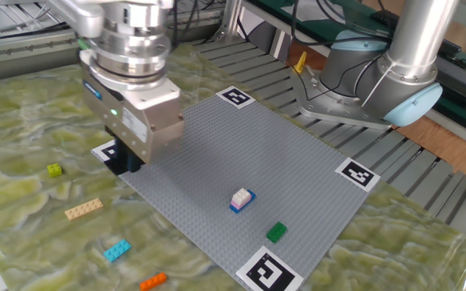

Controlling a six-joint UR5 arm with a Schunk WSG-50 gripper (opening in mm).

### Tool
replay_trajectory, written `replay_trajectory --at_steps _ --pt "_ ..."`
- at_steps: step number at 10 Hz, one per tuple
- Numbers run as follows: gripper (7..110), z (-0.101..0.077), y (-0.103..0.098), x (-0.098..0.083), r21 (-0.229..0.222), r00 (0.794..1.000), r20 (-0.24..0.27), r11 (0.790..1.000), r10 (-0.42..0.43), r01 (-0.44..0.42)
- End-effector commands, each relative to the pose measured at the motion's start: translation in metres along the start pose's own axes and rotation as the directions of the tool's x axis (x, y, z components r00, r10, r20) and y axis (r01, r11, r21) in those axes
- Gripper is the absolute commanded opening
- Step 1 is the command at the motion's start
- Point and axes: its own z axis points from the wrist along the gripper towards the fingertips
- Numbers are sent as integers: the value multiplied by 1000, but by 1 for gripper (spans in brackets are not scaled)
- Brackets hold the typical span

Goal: Stack small Lego blocks randomly, one at a time

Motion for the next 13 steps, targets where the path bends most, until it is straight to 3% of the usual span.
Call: replay_trajectory --at_steps 1,5,13 --pt "22 3 12 12 -17 1000 2 1000 18 -18" --pt "22 9 15 25 -11 999 -11 999 -36 36" --pt "22 19 19 38 -17 999 -10 999 -31 31"
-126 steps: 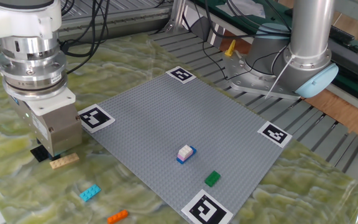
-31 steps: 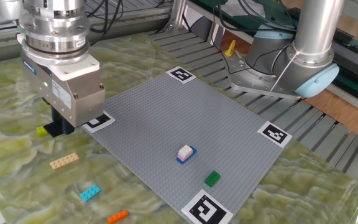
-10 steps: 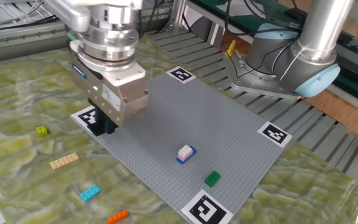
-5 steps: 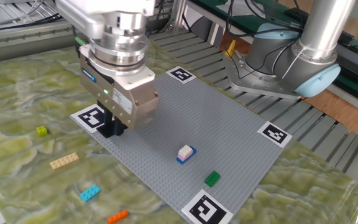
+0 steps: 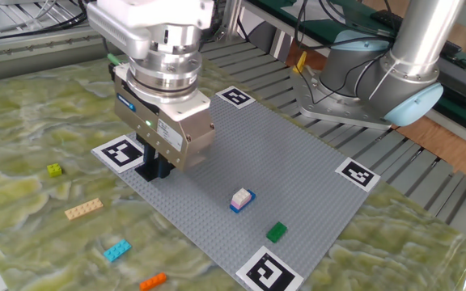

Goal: Stack small Lego blocks randomly, one at a time

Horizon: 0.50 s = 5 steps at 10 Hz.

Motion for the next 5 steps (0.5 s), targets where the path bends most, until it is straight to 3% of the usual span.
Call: replay_trajectory --at_steps 1,5 --pt "22 1 2 2 -11 1000 1 1000 5 -5" --pt "22 1 5 2 -22 1000 -1 1000 -1 1"
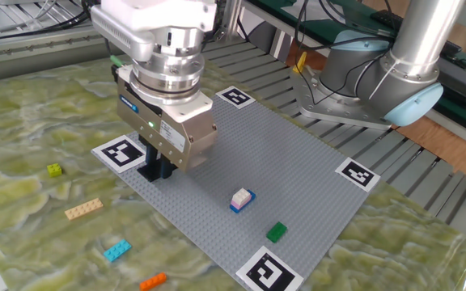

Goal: Stack small Lego blocks randomly, one at a time

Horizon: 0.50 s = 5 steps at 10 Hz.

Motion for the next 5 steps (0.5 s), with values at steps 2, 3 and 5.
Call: replay_trajectory --at_steps 2,3,5 --pt "22 -1 4 3 -22 1000 -11 1000 -6 6" --pt "22 -1 5 3 -24 1000 -12 1000 -11 11" --pt "22 -1 0 2 -5 1000 -9 1000 -24 24"
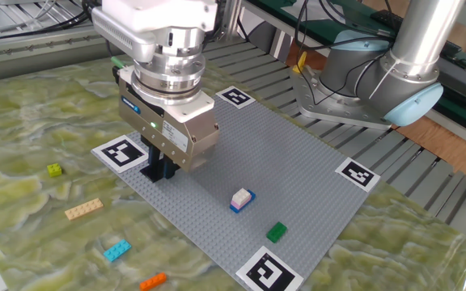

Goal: Stack small Lego blocks randomly, one at a time

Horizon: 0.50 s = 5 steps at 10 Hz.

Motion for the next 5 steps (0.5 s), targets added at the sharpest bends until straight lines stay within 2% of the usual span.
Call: replay_trajectory --at_steps 1,4,5 --pt "22 -1 -3 -2 6 1000 7 1000 -8 8" --pt "22 -1 -2 0 2 1000 -2 1000 15 -15" --pt "22 2 3 7 -2 1000 2 1000 26 -26"
